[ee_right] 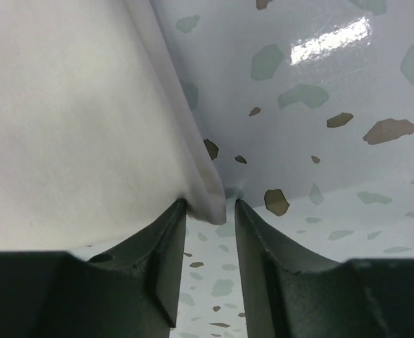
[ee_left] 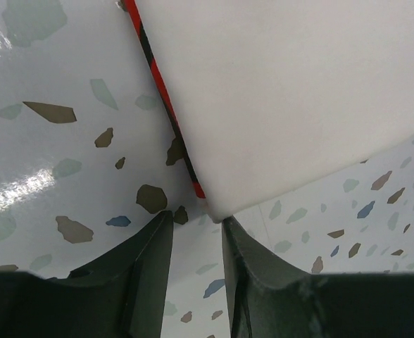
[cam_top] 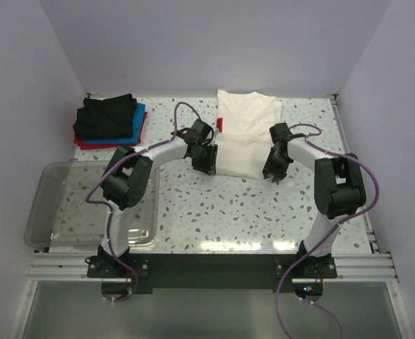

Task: Fold and stack the t-shirts
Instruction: Fold the tshirt

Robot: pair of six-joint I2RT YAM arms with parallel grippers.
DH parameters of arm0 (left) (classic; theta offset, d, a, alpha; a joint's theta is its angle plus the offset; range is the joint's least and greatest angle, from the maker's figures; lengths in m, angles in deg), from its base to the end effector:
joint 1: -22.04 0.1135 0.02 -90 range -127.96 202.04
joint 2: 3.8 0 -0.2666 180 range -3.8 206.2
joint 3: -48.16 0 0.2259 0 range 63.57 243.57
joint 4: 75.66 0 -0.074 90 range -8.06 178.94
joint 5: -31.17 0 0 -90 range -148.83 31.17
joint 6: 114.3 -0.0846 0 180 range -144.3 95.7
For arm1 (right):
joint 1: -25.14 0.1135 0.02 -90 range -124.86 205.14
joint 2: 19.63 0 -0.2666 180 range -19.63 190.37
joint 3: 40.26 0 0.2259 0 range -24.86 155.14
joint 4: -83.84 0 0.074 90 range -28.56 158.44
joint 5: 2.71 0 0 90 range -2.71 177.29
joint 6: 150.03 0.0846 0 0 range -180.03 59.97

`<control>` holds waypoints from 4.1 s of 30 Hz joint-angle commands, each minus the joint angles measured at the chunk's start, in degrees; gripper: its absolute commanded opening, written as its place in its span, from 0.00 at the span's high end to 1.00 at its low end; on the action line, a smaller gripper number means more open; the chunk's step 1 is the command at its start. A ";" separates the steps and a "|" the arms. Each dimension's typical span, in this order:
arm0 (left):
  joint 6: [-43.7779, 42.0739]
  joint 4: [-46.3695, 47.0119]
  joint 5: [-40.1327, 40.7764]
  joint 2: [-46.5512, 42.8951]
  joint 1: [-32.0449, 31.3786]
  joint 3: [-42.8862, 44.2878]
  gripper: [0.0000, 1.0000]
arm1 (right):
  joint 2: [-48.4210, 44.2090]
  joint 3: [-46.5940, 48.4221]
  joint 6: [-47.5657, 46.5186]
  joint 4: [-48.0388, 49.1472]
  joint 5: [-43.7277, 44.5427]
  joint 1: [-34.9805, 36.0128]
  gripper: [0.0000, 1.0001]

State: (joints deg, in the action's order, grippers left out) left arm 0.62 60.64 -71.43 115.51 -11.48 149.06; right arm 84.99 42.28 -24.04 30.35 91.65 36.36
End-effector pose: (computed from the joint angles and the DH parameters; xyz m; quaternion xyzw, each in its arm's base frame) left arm 0.3550 -0.2573 0.1363 0.0987 0.9600 -0.2099 0.1571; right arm 0.3309 0.0591 0.1332 0.2173 0.9673 0.0157 0.1301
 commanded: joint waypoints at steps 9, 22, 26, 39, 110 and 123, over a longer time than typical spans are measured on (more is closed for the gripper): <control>-1.28 1.49 -0.67 1.98 -0.23 3.36 0.63 | 2.43 1.24 -1.18 0.47 0.39 -0.06 0.79; -1.63 2.63 -1.81 3.21 -1.81 3.28 0.71 | 2.96 1.77 -1.62 0.03 0.12 -0.06 0.84; -1.90 1.84 -0.50 3.30 -1.81 3.36 0.87 | 3.05 1.77 -1.80 0.12 -0.05 -0.06 0.94; -11.03 -0.01 -1.98 -2.05 -1.81 -0.15 1.00 | -2.31 0.11 -5.22 -5.15 1.88 -0.06 1.00; -6.65 -15.04 -14.29 2.24 4.51 27.97 1.00 | -11.99 18.73 -7.33 -23.97 3.20 -2.79 1.00; -2.08 -2.16 -12.10 13.84 6.53 41.42 1.00 | 2.07 31.81 -9.18 -19.32 6.71 -5.42 1.00</control>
State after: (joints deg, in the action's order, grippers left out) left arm -3.83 49.28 -85.40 127.33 -7.02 186.76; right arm 84.40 69.40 -31.72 7.49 94.16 32.18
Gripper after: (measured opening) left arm 0.038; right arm 0.029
